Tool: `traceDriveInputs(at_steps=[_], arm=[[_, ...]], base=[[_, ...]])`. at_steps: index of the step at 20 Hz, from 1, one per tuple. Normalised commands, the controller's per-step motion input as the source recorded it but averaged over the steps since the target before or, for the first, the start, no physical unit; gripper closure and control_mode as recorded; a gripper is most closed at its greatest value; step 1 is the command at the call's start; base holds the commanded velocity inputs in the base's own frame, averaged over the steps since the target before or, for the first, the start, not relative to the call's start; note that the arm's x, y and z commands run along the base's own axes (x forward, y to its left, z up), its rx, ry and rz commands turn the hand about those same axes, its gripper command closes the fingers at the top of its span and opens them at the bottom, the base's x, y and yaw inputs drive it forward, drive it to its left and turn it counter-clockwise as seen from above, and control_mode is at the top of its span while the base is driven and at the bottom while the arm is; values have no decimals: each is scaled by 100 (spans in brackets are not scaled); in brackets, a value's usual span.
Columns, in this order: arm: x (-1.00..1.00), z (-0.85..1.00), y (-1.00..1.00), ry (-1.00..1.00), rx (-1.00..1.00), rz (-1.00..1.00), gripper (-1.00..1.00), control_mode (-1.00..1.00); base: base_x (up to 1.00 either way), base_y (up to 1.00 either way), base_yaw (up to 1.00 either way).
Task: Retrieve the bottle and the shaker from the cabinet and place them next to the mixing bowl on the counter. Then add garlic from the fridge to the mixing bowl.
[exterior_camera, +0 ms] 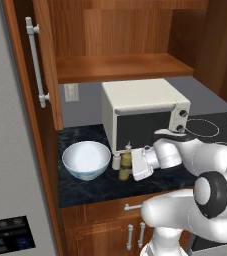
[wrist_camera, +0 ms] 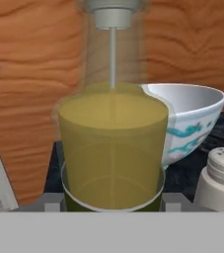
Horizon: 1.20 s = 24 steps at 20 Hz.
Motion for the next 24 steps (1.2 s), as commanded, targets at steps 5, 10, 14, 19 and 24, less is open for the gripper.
traceDriveInputs(at_steps=[5, 10, 14, 19, 24], arm=[[0, -18, 23, -1, 0, -4, 100, -100], [0, -21, 8, -2, 0, -6, 100, -100], [0, -27, 4, -2, 0, -7, 100, -100], [0, -27, 5, 0, -1, -6, 100, -100], [0, -24, 10, 0, -3, -5, 100, -100]], base=[[0, 0, 0], [0, 0, 0], [0, 0, 0], [0, 0, 0], [0, 0, 0]])
